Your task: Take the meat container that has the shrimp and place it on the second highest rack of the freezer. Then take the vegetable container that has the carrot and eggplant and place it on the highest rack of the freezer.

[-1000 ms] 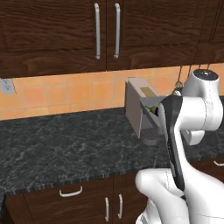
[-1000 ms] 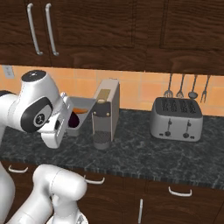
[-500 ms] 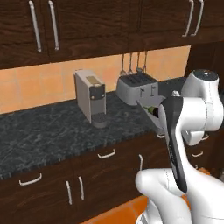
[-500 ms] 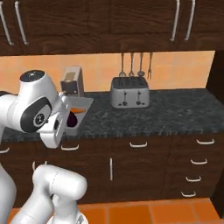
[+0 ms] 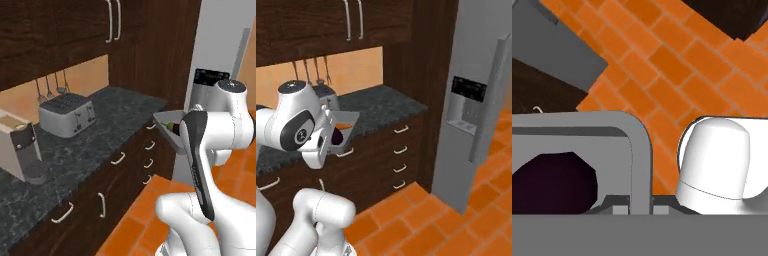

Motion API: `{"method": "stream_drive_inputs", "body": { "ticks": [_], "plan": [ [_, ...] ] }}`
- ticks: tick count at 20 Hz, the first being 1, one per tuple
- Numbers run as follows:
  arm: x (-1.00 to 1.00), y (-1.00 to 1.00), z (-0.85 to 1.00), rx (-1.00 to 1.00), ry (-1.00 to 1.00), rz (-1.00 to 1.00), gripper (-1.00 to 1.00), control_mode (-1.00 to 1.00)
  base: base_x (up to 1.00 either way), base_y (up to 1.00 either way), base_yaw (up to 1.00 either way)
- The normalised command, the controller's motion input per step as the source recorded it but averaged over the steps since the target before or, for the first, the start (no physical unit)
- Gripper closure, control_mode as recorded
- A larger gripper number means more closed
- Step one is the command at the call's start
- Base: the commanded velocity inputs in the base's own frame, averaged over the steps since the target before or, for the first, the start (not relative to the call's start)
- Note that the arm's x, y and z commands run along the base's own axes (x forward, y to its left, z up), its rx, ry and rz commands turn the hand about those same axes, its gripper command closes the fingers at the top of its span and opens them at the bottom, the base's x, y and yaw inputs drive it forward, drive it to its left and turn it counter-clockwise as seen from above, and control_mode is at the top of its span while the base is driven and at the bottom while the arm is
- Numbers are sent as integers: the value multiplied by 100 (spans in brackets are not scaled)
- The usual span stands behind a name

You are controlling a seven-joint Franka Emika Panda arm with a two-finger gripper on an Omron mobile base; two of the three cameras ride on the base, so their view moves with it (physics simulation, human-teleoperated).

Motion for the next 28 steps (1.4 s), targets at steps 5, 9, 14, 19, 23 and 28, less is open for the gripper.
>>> {"method": "stream_drive_inputs", "body": {
  "ticks": [5, 9, 14, 19, 23, 28],
  "plan": [
    [0, 0, 0, 0, 0, 0, 100, 100, 0, -11, -88],
    [0, 0, 0, 0, 0, 0, 100, 100, 1, -4, -87],
    [0, 0, 0, 0, 0, 0, 100, 100, 36, -4, -71],
    [0, 0, 0, 0, 0, 0, 100, 100, 57, -30, -22],
    [0, 0, 0, 0, 0, 0, 100, 100, 88, -14, -1],
    [0, 0, 0, 0, 0, 0, 100, 100, 92, -44, 3]
  ]
}}
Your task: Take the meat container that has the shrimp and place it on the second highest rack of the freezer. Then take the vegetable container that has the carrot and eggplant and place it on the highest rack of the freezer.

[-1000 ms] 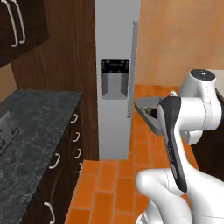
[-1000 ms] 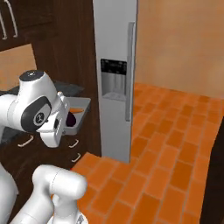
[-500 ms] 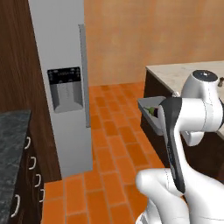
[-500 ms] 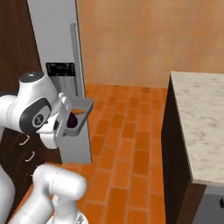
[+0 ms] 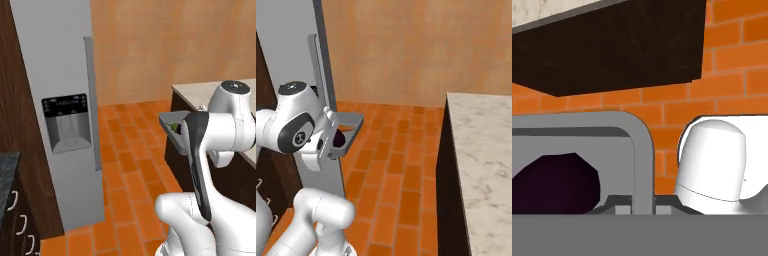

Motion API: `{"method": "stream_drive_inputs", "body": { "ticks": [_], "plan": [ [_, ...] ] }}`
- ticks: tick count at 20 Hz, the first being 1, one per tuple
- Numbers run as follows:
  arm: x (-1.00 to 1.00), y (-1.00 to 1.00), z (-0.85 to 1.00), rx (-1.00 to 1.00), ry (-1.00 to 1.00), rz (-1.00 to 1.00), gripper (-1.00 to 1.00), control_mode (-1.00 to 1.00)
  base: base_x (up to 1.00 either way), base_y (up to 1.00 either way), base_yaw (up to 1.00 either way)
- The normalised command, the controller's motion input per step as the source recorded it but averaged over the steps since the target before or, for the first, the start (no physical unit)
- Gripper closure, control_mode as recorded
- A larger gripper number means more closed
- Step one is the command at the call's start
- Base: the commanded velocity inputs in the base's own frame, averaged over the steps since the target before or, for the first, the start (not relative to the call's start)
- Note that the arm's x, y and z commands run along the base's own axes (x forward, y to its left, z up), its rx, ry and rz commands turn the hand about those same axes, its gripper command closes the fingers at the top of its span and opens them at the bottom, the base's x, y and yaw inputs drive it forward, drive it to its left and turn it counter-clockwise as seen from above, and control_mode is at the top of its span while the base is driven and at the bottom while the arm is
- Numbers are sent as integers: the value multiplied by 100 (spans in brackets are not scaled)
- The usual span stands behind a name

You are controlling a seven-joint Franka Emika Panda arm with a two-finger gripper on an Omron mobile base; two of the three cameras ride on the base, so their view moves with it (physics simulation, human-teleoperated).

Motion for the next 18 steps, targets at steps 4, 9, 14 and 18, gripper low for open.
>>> {"method": "stream_drive_inputs", "body": {
  "ticks": [4, 9, 14, 18],
  "plan": [
    [0, 0, 0, 0, 0, 0, 100, 100, 95, -42, 5],
    [0, 0, 0, 0, 0, 0, 100, 100, 100, -23, 4],
    [0, 0, 0, 0, 0, 0, 100, 100, 100, -17, 5],
    [0, 0, 0, 0, 0, 0, 100, 100, 100, -16, 6]
  ]
}}
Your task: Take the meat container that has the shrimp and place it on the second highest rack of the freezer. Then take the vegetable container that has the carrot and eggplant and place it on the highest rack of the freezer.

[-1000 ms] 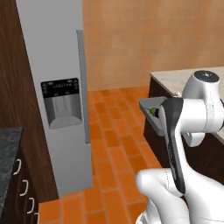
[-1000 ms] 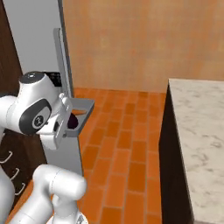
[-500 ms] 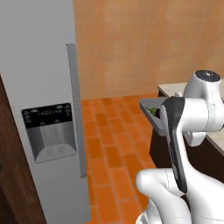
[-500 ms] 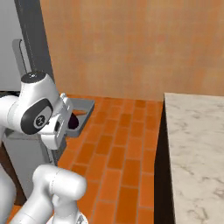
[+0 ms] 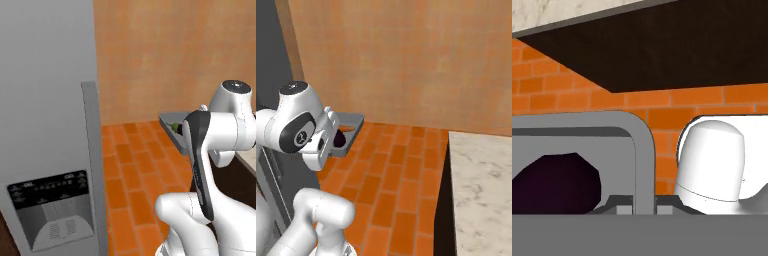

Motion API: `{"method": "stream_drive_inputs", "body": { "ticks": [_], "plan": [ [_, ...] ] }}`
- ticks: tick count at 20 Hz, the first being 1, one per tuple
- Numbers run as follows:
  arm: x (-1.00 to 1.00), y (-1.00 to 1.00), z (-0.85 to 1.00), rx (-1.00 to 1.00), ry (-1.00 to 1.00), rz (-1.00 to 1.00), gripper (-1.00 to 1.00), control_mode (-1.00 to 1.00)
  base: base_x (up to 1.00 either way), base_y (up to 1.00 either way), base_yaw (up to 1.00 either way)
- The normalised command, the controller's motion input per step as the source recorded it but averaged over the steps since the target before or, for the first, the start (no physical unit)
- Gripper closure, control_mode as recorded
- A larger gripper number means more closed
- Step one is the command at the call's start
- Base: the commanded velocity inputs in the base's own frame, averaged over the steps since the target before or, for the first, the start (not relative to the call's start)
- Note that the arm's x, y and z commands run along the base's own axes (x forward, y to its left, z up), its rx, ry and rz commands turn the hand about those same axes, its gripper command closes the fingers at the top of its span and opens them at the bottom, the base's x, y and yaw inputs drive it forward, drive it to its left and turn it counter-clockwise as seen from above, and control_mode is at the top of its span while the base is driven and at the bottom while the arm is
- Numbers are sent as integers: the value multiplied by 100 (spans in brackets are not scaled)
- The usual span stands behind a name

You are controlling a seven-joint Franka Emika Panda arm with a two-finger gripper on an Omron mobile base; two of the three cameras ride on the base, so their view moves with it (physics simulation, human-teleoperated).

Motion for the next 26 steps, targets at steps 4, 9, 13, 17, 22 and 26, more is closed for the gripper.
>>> {"method": "stream_drive_inputs", "body": {
  "ticks": [4, 9, 13, 17, 22, 26],
  "plan": [
    [0, 0, 0, 0, 0, 0, 100, 100, 100, -24, 7],
    [0, 0, 0, 0, 0, 0, 100, 100, 100, -37, 7],
    [0, 0, 0, 0, 0, 0, 100, 100, 100, -33, 9],
    [0, 0, 0, 0, 0, 0, 100, 100, 100, -33, 14],
    [0, 0, 0, 0, 0, 0, 100, 100, 59, -34, 39],
    [0, 0, 0, 0, 0, 0, 100, 100, -13, -5, 94]
  ]
}}
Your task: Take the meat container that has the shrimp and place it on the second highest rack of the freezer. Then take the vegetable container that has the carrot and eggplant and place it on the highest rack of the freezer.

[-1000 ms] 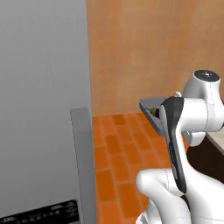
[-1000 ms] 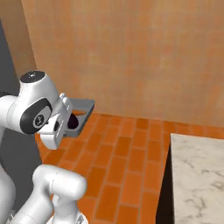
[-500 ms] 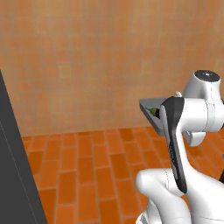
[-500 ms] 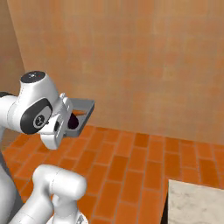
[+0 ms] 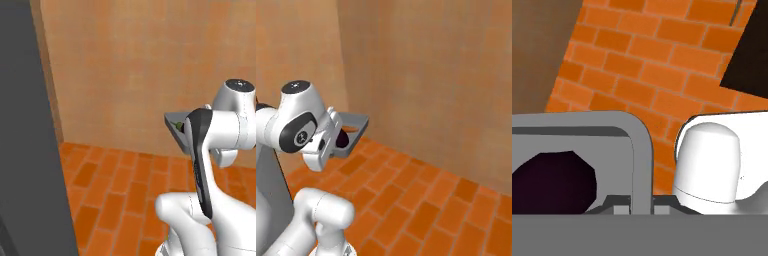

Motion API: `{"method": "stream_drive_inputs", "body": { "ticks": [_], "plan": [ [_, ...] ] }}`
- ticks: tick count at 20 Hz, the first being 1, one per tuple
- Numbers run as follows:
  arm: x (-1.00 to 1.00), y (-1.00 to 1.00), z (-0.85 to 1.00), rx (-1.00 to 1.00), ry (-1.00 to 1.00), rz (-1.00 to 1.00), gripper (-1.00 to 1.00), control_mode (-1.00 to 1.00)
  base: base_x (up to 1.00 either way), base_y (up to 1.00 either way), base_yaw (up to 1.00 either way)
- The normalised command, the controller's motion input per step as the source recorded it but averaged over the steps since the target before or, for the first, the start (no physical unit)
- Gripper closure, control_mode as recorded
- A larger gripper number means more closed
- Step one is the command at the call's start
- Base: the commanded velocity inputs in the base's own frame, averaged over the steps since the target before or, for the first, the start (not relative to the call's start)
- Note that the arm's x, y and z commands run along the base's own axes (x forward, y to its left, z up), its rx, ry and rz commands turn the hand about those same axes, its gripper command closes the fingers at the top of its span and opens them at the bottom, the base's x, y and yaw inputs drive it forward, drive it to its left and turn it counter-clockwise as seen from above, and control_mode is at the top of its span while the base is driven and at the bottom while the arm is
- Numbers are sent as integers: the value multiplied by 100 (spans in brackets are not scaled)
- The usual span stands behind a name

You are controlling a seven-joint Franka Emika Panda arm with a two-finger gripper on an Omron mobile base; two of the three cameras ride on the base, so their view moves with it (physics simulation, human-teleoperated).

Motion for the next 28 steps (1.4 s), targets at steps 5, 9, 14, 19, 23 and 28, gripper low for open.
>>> {"method": "stream_drive_inputs", "body": {
  "ticks": [5, 9, 14, 19, 23, 28],
  "plan": [
    [0, 0, 0, 0, 0, 0, 100, 100, -22, -11, 97],
    [0, 0, 0, 0, 0, 0, 100, 100, -14, -14, 97],
    [0, 0, 0, 0, 0, 0, 100, 100, -37, -26, 90],
    [0, 0, 0, 0, 0, 0, 100, 100, -14, -25, 83],
    [0, 0, 0, 0, 0, 0, 100, 100, -3, -17, 74],
    [0, 0, 0, 0, 0, 0, 100, 100, 0, -22, 56]
  ]
}}
